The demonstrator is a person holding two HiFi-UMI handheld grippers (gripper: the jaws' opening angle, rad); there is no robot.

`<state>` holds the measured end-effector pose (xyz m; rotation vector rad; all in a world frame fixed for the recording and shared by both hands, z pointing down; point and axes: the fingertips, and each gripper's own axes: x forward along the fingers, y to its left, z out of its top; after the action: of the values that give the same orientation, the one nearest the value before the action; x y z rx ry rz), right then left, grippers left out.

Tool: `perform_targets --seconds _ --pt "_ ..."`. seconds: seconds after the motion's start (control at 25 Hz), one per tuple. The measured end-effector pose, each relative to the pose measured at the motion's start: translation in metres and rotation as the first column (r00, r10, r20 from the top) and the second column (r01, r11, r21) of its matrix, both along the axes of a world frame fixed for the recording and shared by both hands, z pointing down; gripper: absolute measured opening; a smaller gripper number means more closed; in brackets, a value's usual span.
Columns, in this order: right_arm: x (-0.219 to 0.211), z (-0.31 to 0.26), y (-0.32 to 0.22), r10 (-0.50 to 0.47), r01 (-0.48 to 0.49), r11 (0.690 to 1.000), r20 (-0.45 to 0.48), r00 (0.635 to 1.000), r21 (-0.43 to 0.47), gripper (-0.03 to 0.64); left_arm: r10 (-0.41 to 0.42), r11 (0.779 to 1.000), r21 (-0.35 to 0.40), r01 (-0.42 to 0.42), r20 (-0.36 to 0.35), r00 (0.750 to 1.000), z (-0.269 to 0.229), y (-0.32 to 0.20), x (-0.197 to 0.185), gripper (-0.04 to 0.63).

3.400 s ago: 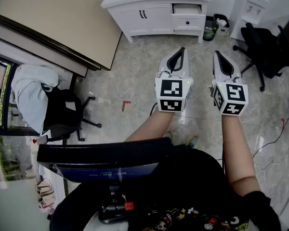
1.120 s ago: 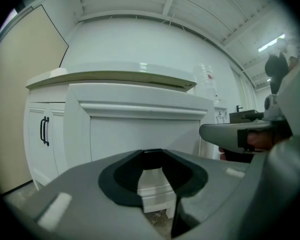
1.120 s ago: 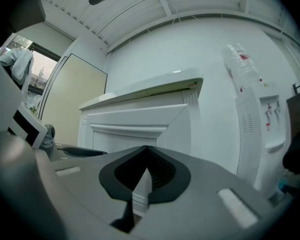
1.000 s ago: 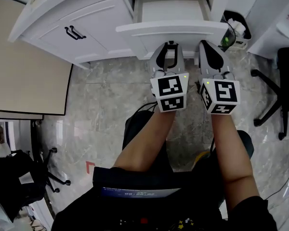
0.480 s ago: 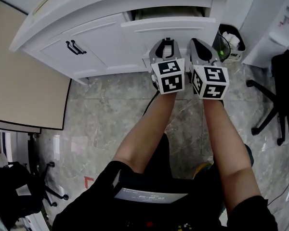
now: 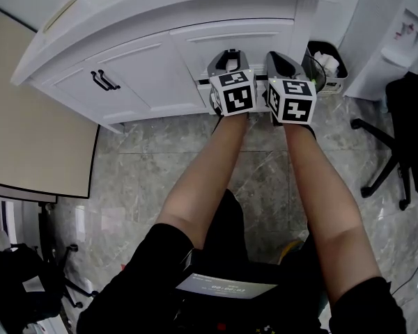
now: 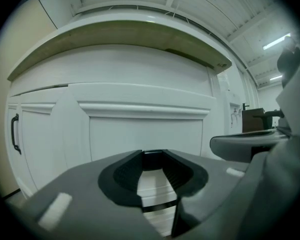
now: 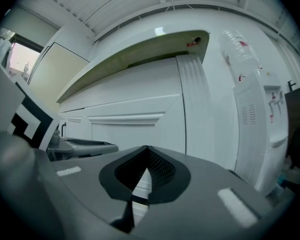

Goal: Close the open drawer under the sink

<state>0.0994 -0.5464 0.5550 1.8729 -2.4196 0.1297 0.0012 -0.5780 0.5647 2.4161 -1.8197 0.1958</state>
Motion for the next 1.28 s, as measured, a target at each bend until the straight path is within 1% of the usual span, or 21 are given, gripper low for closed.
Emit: perform_targets --seconds 0.28,0.4,0.44,0.48,0.56,0.64,0.68,0.88,0.96,1.04,1.16,1.28 --pt "-0.002 -0.004 0.001 -0.018 0.018 1.000 0.020 1.000 0.005 0.025 0.002 1.000 0.016 -0.002 0.008 1.000 0.001 0.008 0.000 0.134" --pt "-0.007 -0.024 0.018 -0.047 0.046 0.999 0.049 0.998 0.015 0.025 -0.006 0.999 0.047 0.007 -0.027 1.000 -0.026 0.033 -0.005 0.135" --pt "-0.009 -0.035 0.028 -0.054 0.054 0.999 0.051 0.997 0.011 0.025 0.005 0.999 0.054 -0.003 -0.042 0.999 -0.043 0.044 -0.004 0.083" --pt "-0.010 -0.049 0.039 -0.059 0.059 0.998 0.049 0.997 0.000 0.025 0.025 0.998 0.058 -0.022 -0.045 0.999 -0.064 0.057 -0.002 0.003" --pt "-0.013 -0.084 0.062 -0.071 0.073 0.997 0.044 0.996 -0.024 0.025 0.072 0.996 0.061 -0.070 -0.018 0.997 -0.112 0.082 0.006 0.003" --pt "-0.020 -0.130 0.083 -0.105 0.107 0.993 0.034 0.994 -0.048 0.025 0.086 0.994 0.064 -0.087 0.019 0.996 -0.166 0.102 0.008 0.003" --pt "-0.023 -0.157 0.092 -0.120 0.122 0.991 0.029 0.992 -0.059 0.025 0.085 0.994 0.061 -0.087 0.026 0.996 -0.193 0.112 0.006 0.003" --pt "-0.038 -0.319 0.140 -0.122 0.120 0.991 -0.031 0.992 -0.057 0.025 0.104 0.995 0.005 -0.104 0.014 0.994 -0.329 0.166 -0.007 0.003" --pt "-0.045 -0.378 0.159 -0.139 0.137 0.989 -0.025 0.990 -0.062 0.025 0.119 0.993 0.017 -0.119 0.015 0.993 -0.389 0.181 -0.011 0.003" --pt "-0.054 -0.425 0.176 -0.154 0.154 0.986 -0.005 0.988 -0.064 0.025 0.132 0.991 0.033 -0.132 0.008 0.991 -0.440 0.195 -0.018 0.003" --pt "-0.067 -0.480 0.211 -0.133 0.133 0.991 -0.012 0.991 -0.034 0.025 0.146 0.989 0.040 -0.145 -0.006 0.989 -0.491 0.227 -0.037 0.003" --pt "-0.074 -0.514 0.235 -0.093 0.093 0.995 -0.001 0.996 0.023 0.025 0.158 0.986 0.064 -0.156 -0.014 0.987 -0.517 0.252 -0.051 0.003"
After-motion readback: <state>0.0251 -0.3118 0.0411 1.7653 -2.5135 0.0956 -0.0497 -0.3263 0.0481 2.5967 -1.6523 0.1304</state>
